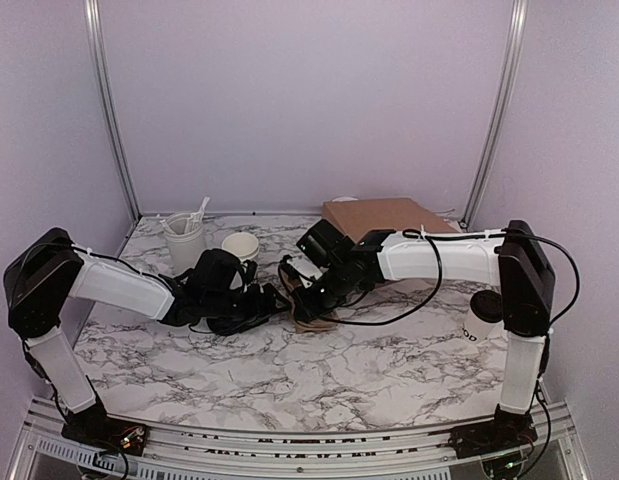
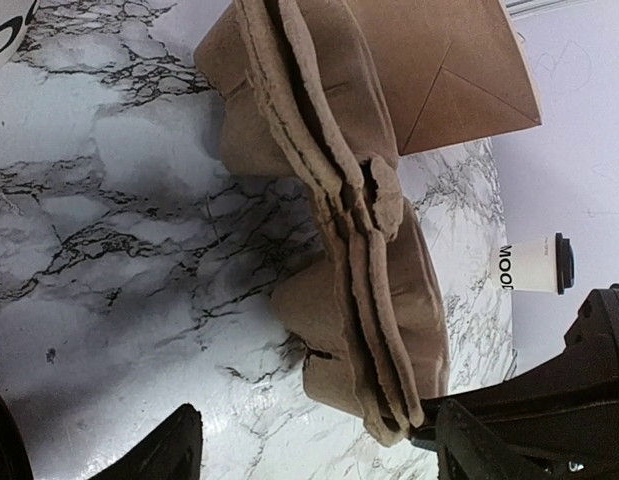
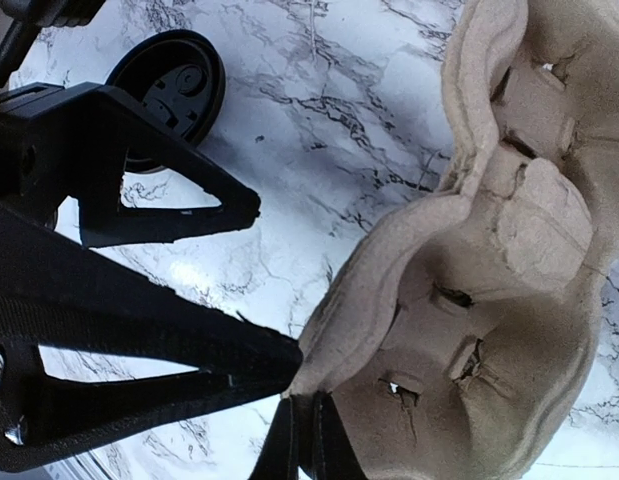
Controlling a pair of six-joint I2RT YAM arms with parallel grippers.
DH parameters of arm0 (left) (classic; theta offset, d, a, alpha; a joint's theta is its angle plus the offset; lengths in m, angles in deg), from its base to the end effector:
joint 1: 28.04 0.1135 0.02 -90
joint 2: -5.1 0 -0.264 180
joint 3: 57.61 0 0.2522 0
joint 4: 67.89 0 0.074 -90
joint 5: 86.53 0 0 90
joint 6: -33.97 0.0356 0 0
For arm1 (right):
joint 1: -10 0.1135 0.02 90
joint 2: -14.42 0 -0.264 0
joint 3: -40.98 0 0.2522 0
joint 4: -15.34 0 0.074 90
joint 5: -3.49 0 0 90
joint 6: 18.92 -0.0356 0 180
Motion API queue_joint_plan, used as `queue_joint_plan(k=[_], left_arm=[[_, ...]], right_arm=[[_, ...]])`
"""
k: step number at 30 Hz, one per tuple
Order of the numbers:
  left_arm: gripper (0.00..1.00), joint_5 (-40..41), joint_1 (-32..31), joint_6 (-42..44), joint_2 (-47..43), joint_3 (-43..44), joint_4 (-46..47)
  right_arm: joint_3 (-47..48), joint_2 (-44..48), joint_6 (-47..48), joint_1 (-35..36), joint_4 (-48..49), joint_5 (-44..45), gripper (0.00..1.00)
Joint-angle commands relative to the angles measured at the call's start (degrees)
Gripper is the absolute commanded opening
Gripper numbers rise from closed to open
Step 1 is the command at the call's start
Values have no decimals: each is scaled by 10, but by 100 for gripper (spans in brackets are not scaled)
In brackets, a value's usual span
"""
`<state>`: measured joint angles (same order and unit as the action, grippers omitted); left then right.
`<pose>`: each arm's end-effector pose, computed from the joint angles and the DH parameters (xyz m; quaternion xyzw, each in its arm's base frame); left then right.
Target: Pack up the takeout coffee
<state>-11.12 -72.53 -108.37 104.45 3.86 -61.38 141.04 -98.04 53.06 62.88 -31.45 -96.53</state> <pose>0.2466 -0.2549 0.1627 0.0028 0.8671 -0.4367 0.2395 0.2504 0.3411 0.2097 -0.3098 0.9093 0.2221 0.1667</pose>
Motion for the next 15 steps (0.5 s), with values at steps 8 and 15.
queue_joint_plan(k=[8,15], left_arm=[[81,-5,-2,0,6,-1,19],[80,-5,-2,0,3,-5,20]], right_arm=[[-7,15,-8,5,3,-6,11],[-9,12,-9,5,4,-5,12]])
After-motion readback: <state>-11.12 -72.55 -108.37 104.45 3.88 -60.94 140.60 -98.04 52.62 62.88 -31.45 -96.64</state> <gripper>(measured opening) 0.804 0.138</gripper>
